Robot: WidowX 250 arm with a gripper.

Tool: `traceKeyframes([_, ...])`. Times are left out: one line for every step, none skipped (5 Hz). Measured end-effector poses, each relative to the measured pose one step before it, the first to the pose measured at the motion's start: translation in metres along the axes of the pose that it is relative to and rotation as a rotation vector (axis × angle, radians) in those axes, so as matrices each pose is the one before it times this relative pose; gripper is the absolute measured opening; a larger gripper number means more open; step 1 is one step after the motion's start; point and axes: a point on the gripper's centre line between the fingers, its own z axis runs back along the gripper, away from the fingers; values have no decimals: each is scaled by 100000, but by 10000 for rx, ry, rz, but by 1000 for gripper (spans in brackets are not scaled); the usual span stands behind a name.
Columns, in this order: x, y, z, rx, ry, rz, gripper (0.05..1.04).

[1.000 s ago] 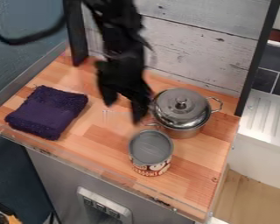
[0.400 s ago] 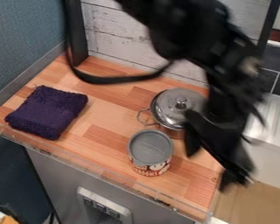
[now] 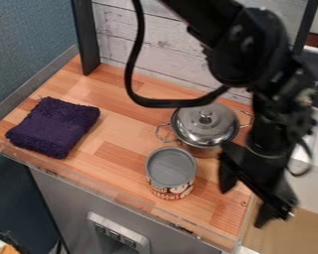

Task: Push the can to the right of the purple cloth

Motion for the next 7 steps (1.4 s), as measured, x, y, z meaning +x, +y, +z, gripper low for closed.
traceKeyframes([215, 3136, -124, -20, 41, 1027, 1001])
traceKeyframes([-105, 2222, 56, -111, 88, 788, 1001])
traceKeyframes([-447, 1811, 69, -91, 290, 561, 1001])
traceKeyframes([-715, 1697, 104, -163, 443, 378, 1001])
traceKeyframes([-695, 1173, 187, -28, 471, 237, 1001])
traceKeyframes([-672, 2135, 437, 77, 490, 449, 1001])
traceKeyframes([-721, 1267, -51, 76, 430, 375, 1001])
